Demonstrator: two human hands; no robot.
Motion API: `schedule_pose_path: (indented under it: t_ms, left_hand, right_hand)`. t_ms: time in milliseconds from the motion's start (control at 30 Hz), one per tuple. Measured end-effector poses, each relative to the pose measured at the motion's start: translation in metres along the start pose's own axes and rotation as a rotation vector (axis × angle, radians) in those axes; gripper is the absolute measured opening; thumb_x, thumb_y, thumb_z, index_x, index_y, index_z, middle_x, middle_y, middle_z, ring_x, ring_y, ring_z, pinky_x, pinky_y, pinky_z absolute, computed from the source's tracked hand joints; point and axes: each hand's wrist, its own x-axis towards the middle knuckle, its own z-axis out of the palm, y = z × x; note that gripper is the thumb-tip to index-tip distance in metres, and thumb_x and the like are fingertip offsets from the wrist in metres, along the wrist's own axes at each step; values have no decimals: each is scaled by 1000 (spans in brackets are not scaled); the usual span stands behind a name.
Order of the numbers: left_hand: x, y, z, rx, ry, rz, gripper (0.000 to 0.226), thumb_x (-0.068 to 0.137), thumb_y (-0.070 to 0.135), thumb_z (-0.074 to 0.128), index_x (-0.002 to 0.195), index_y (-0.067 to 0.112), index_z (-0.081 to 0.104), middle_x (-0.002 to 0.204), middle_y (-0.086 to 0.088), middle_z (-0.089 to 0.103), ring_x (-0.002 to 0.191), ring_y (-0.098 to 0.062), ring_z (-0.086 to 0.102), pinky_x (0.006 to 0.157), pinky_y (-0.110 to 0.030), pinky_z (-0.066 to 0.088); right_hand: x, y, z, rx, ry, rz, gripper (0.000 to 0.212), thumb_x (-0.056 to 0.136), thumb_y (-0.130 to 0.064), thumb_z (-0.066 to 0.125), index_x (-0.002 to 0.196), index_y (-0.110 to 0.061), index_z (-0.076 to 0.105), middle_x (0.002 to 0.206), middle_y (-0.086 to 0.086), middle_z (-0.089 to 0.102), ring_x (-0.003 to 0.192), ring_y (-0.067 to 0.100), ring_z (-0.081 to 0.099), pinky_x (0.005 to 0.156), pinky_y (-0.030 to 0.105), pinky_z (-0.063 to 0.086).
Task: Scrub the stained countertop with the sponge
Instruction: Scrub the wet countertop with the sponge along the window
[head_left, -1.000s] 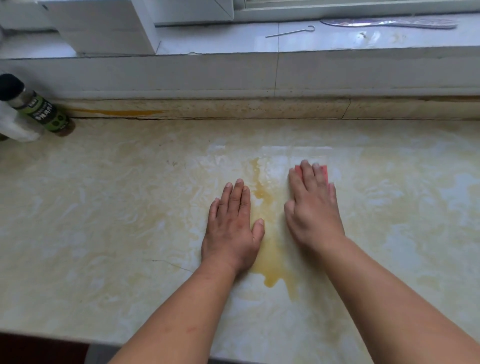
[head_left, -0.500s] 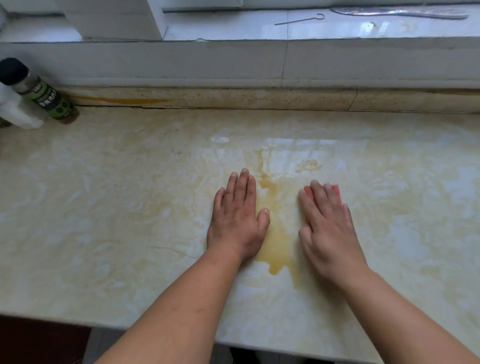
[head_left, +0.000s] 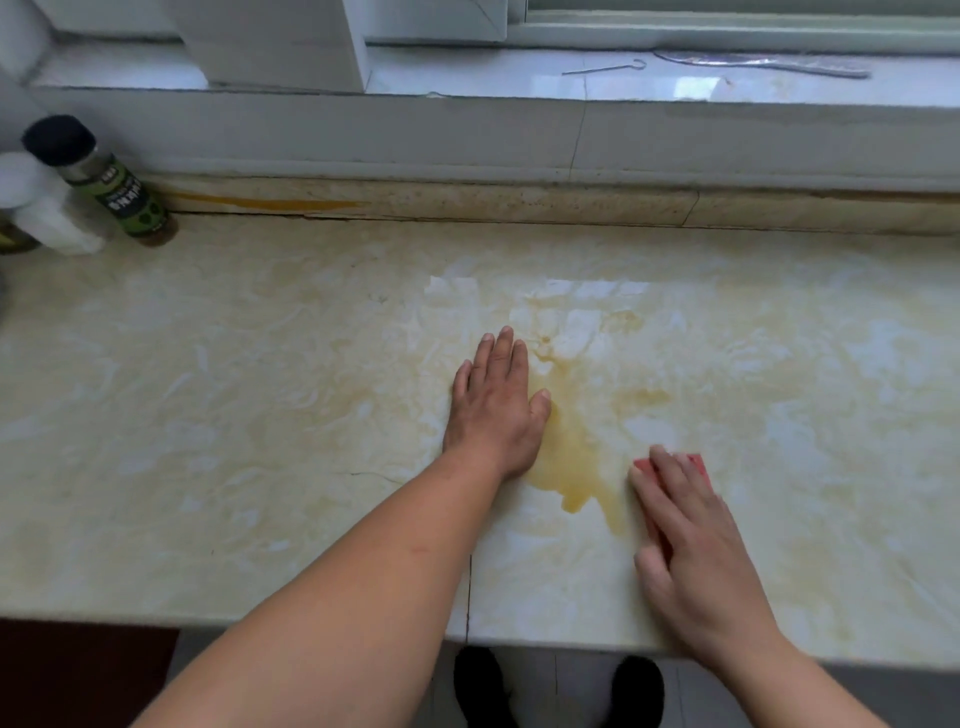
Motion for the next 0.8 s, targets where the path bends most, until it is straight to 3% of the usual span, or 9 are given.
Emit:
schedule_pose_path:
  t_ms: [133, 233, 400, 500, 567, 733, 800]
  left_hand:
    - [-4, -14, -11, -28, 53, 37, 68, 110, 41, 29, 167, 15, 1, 175, 1, -14, 160, -15, -18, 130, -37, -7]
    - [-5, -29, -18, 88, 58, 31, 69, 110, 40, 24, 167, 15, -7, 173, 2, -22, 158, -16, -26, 129, -40, -10]
    - [0, -41, -17, 141, 40, 9, 72, 110, 44, 24, 166, 15, -11, 172, 1, -27, 157, -16, -27, 129, -38, -11]
    - [2, -41, -12, 172, 67, 5, 73, 109, 47, 25, 166, 16, -11, 172, 1, -27, 157, -16, -26, 129, -38, -10]
    - [3, -42, -10, 178, 84, 3, 75, 109, 48, 25, 166, 17, -11, 172, 2, -26, 158, -15, -26, 129, -39, -9]
    - [3, -44, -7, 189, 101, 0, 76, 108, 50, 26, 166, 18, -11, 172, 4, -26, 157, -13, -26, 129, -38, -8]
    - [3, -44, -8, 190, 102, 0, 76, 107, 52, 23, 166, 19, -11, 172, 5, -26, 157, -13, -27, 129, -37, -9]
  right_hand:
    - [-58, -12, 23, 16, 23, -131, 79, 71, -24, 48, 149, -14, 47, 165, 4, 28, 153, 34, 22, 110, 58, 33]
    - [-53, -36, 35, 6, -13, -156, 82, 68, -26, 49, 150, -14, 47, 166, 3, 26, 153, 32, 21, 112, 50, 29]
    - [-5, -72, 44, -70, -57, -141, 80, 80, -30, 40, 159, -22, 28, 170, -4, 3, 156, 23, -3, 121, 40, 6]
    - [46, -90, 35, -75, -71, -78, 79, 85, -39, 20, 162, -27, 5, 166, -9, -23, 150, 17, -29, 123, 37, -15]
    - [67, -94, 29, -103, -103, -57, 80, 83, -42, 10, 160, -29, -5, 162, -9, -32, 146, 15, -38, 121, 39, -18]
    - [38, -89, 34, -79, -109, -74, 78, 85, -34, 27, 162, -25, 10, 168, -6, -14, 154, 19, -18, 122, 41, -7]
    - [52, -87, 31, -104, -131, -87, 78, 86, -36, 23, 162, -25, 9, 168, -6, -18, 153, 19, -22, 122, 41, -9]
